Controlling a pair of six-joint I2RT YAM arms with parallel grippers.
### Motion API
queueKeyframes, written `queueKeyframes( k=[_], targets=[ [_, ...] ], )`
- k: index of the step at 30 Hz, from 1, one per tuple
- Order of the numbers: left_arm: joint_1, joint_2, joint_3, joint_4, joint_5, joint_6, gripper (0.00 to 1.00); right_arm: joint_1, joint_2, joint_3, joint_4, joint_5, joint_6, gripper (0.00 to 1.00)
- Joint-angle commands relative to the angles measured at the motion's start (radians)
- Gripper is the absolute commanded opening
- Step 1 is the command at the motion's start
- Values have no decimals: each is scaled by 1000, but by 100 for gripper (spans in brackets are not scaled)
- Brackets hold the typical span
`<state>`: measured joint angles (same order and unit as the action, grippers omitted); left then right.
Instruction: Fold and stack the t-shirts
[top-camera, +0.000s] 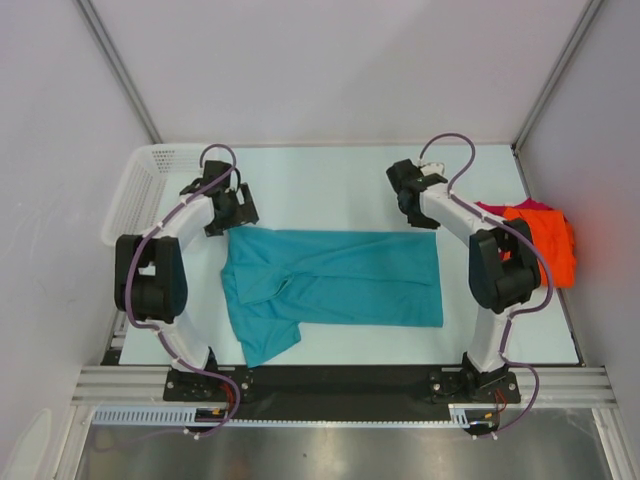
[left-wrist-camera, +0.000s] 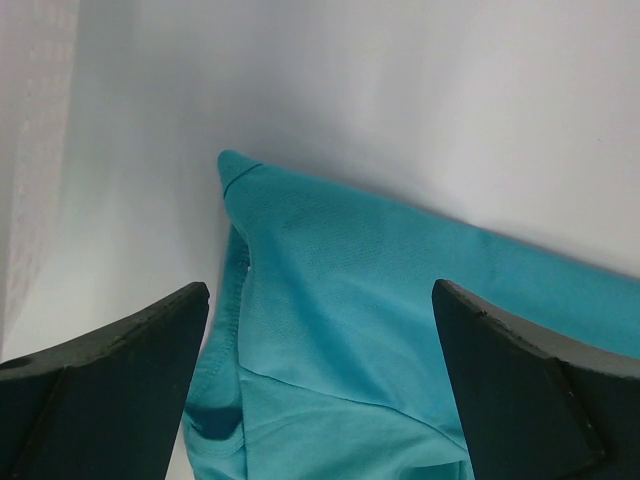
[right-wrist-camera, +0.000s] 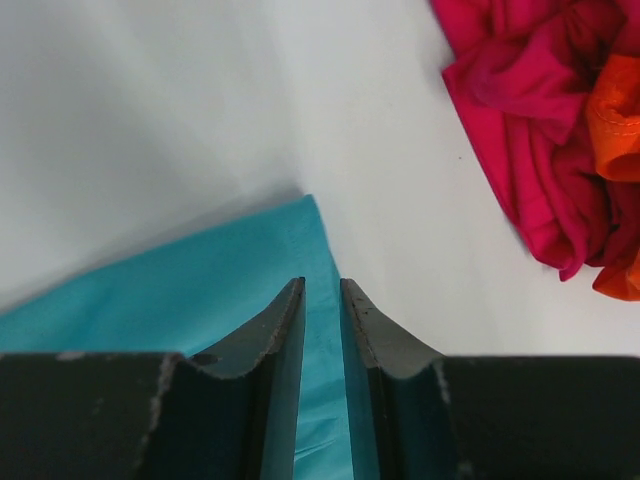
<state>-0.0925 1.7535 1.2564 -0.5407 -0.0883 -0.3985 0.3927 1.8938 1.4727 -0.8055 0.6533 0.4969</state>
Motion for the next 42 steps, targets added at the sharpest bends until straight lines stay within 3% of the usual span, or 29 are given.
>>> queueKeyframes(
  k=[1,9,35,42],
  targets=[
    [-16,-60,-6,24,19,16,100,-43,1,-32,18,26,14,26],
    [-21,-66,-8,24,19,20,99,-55,100,-2,58,23,-17,26],
    [-85,-6,-3,48,18,9,100,-60,114,-58,111,-26,-12,24],
    [-84,-5,-6,48,21,12,99,-58,111,-81,124,-41,-12,9]
  ],
)
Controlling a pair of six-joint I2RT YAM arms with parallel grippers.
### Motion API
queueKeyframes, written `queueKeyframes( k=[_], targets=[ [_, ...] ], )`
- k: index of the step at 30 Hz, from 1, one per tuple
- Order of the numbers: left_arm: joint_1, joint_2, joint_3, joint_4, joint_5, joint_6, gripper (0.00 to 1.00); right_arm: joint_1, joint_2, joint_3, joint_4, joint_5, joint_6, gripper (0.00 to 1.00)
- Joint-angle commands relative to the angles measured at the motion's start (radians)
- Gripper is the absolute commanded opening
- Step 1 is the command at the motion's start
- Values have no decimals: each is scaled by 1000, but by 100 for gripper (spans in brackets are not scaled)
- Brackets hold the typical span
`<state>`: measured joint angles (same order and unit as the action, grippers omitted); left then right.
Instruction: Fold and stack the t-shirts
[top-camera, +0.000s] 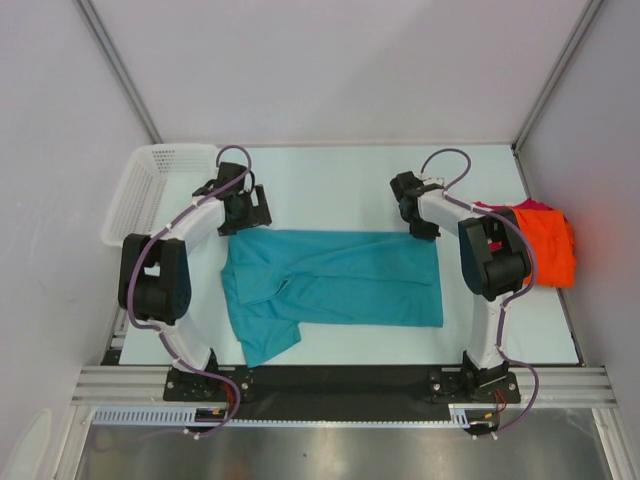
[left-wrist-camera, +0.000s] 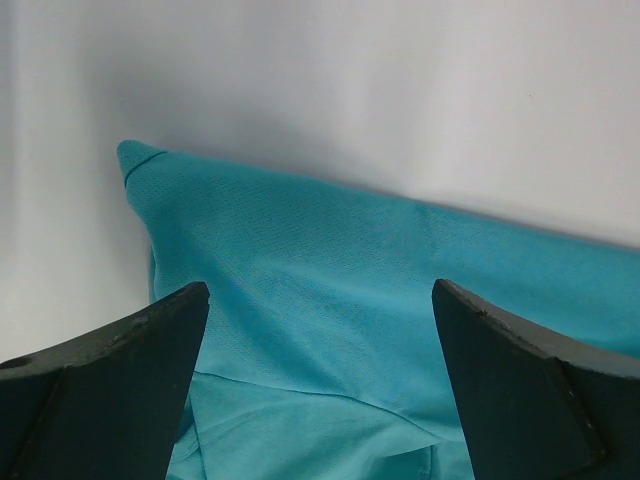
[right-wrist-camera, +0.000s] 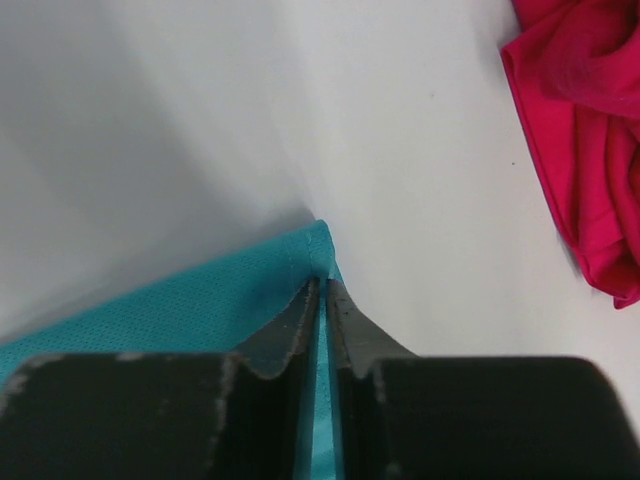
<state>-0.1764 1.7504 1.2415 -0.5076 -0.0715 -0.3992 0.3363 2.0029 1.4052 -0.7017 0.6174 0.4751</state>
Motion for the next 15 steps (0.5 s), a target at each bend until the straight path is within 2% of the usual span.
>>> queueKeyframes(
  k=[1,6,15],
  targets=[
    [-1,-2,9,17,4,13,100,-2,0,-15,21,-5,11,8],
    [-2,-3,7,18,4,14,99,-2,0,-28,27,-15,10,1],
    [0,-15,3,17,7,19,99,-2,-36,-86,86,-28,-10,0]
  ],
)
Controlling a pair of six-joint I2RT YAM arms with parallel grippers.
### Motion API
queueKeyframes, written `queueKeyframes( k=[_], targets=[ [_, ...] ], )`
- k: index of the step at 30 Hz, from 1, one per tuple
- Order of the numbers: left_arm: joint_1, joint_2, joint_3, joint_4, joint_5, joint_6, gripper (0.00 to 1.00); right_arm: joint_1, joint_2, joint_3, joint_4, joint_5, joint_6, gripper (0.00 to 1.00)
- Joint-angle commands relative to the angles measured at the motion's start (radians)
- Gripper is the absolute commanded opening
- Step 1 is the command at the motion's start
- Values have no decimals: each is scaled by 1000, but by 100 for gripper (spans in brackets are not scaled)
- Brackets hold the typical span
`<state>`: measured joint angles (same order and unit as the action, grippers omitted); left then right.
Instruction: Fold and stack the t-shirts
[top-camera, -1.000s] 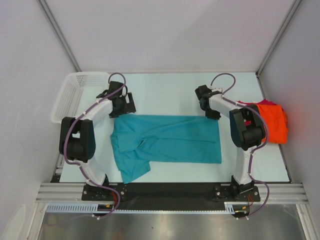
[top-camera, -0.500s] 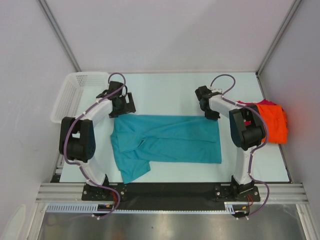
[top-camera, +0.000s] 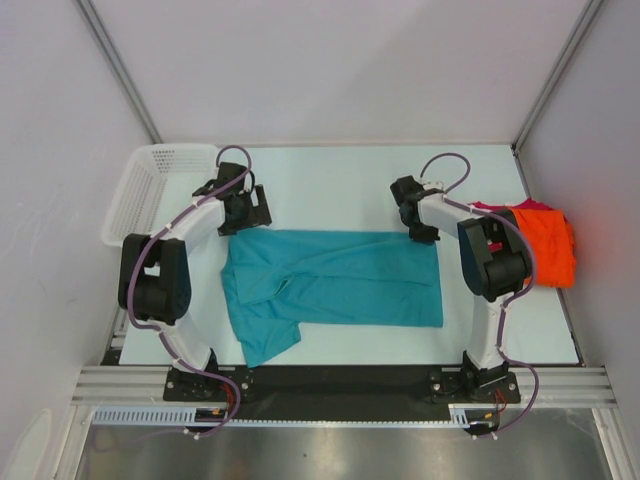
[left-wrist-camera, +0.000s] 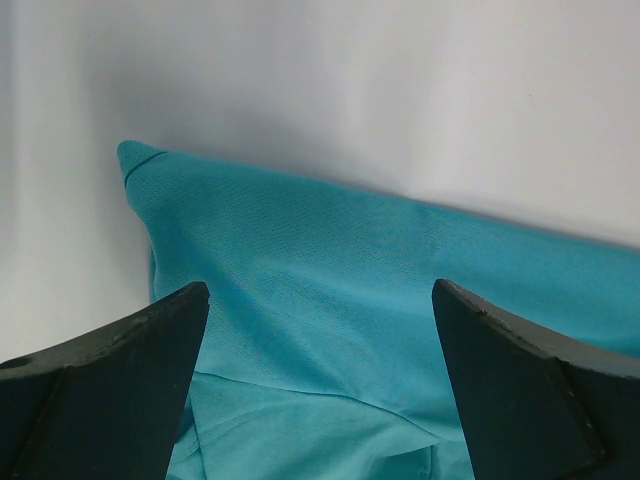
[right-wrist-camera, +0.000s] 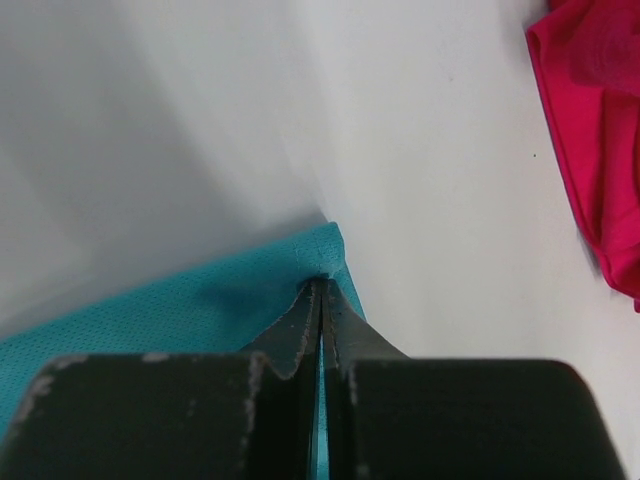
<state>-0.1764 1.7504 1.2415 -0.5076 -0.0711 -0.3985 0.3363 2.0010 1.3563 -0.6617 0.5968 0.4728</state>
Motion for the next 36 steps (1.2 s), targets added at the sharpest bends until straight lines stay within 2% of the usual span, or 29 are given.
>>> queueKeyframes(
  k=[1,12,17,21,22,23,26,28,31,36],
  targets=[
    [0,-15,3,18,8,17,100,0,-44,-42,56,-3,-14,0],
    [-2,-17,-4,20,17,13,99,-19,-35,56,77,227,-117,0],
    [0,-17,-5,21,22,15,99,-19,-28,107,59,222,-112,0],
    [-1,-19,-8,23,25,13,99,-14,-27,136,18,158,-86,0],
    [0,-20,-11,24,25,13,100,-13,-9,153,-39,158,-71,6],
    [0,-23,-13,24,27,13,100,-3,-2,162,-68,161,-56,19],
    [0,-25,-19,27,28,12,99,24,-31,130,-113,158,-5,31],
    [0,-28,-22,29,30,10,99,36,-94,55,-105,102,30,39],
    [-1,-31,-25,30,34,10,100,64,-159,-44,-92,29,73,40],
    [-5,-46,-27,30,47,9,99,118,-208,-111,-127,-12,128,40]
  ],
)
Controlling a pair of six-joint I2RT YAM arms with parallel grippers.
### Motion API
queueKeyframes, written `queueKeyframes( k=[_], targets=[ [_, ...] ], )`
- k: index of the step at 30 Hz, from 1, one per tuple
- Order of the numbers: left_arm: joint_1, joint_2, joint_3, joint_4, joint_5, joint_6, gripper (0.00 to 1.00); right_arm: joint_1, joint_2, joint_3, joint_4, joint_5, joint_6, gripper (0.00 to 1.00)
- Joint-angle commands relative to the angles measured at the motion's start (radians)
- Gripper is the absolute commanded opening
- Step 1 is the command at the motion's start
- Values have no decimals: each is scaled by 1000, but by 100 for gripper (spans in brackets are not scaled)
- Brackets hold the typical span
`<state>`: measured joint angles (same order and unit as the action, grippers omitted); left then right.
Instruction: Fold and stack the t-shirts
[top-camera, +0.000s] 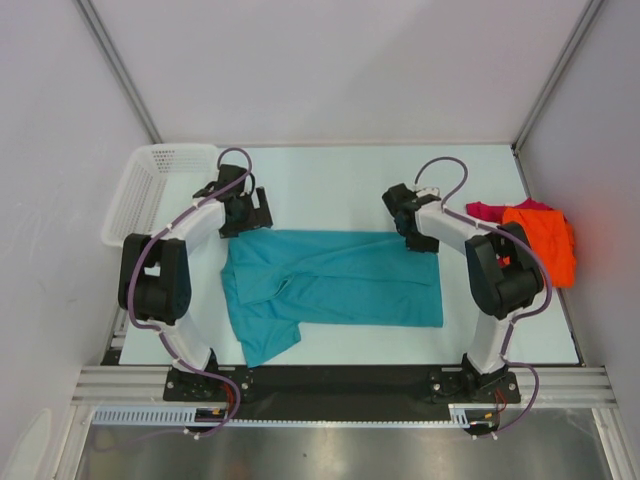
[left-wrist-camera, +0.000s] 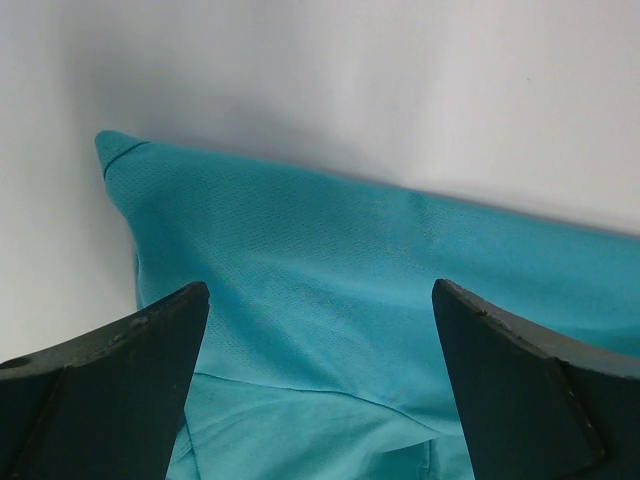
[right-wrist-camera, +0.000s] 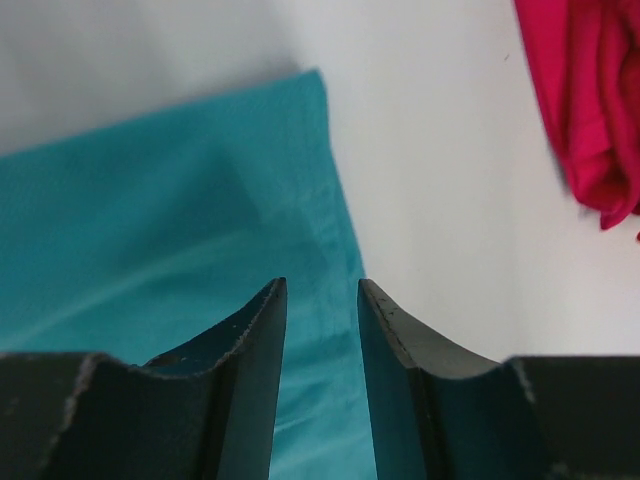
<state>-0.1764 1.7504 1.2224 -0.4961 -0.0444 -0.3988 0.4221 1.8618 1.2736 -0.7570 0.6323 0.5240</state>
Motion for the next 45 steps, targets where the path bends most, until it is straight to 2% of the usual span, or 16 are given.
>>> queueKeyframes(
  k=[1,11,24,27,30,31,33,45],
  targets=[
    [-6,-51,-12,19,20,9,99,56,-72,-39,-42,-42,85,40],
    [-12,-77,-24,21,32,12,99,158,-115,-137,-93,-37,185,40],
    [-14,-75,-24,22,35,14,99,159,-135,-224,-91,-14,214,39],
    [-14,-78,-26,22,35,14,99,158,-125,-235,-77,-8,209,34],
    [-12,-86,-26,21,34,18,99,149,-113,-246,-68,6,205,20],
    [-14,-88,-26,19,32,20,100,142,-112,-247,-67,9,202,10],
    [-14,-89,-26,18,29,21,99,135,-104,-250,-67,21,197,0],
    [-12,-78,-26,21,34,23,99,104,-101,-198,-97,180,159,0]
  ],
)
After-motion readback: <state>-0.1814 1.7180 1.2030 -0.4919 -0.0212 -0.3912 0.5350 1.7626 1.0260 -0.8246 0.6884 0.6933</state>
